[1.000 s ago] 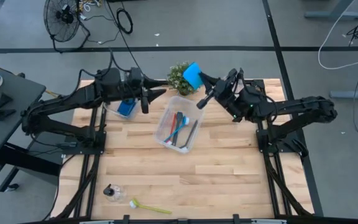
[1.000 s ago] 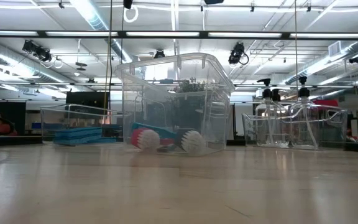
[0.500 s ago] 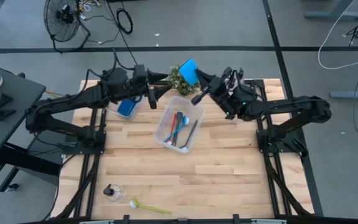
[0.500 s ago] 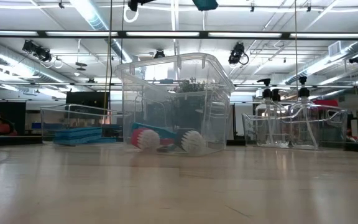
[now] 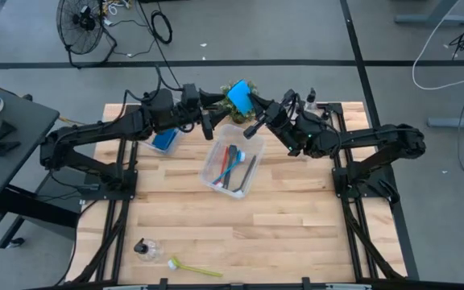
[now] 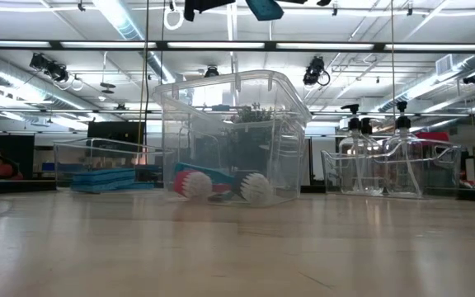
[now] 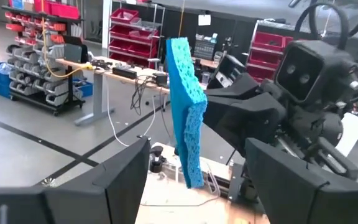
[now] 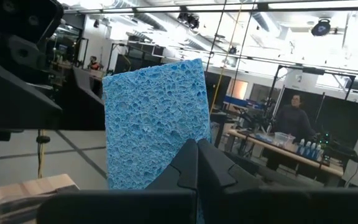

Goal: Pick & Place Kitchen Sink Supplies
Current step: Put the blue sponge in the left transparent bin

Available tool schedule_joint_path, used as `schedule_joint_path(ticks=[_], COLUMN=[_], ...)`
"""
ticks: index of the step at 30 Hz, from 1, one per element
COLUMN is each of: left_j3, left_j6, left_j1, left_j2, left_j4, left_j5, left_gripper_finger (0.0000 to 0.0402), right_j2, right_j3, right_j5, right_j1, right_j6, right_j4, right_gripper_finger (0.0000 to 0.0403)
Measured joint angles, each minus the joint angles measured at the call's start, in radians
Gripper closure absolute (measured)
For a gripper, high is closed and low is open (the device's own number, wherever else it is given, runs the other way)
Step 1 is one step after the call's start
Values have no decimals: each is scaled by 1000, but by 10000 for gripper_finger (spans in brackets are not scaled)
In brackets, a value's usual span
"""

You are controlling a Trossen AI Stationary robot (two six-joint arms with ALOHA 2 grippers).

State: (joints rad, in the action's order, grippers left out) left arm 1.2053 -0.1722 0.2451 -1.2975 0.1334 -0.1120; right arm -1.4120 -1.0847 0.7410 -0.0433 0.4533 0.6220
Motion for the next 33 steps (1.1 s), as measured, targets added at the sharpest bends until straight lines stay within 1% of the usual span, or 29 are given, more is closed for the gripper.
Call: schedule_joint_path(ticks=[5, 15, 25, 28, 33], left_j3=[0, 0, 0, 0, 0], left_j6=[-6, -50, -86, -87, -87], left_j1=[0, 0, -1, -2, -3], left_j2=[-34, -69, -91, -92, -92], left_j4=[43, 69, 129, 130, 133], left_j5=[-3, -119, -120, -120, -103], left_gripper_finger=[133, 134, 135, 145, 184], right_j2=[0, 0, 0, 0, 0], right_j3=[0, 0, 0, 0, 0], right_j5=[0, -12, -24, -24, -24], right_j1=[0, 0, 0, 0, 0], right_j6=[8, 8, 0, 0, 0], right_j4=[-3, -15, -61, -63, -63], right_gripper_finger=[402, 402, 402, 402, 402])
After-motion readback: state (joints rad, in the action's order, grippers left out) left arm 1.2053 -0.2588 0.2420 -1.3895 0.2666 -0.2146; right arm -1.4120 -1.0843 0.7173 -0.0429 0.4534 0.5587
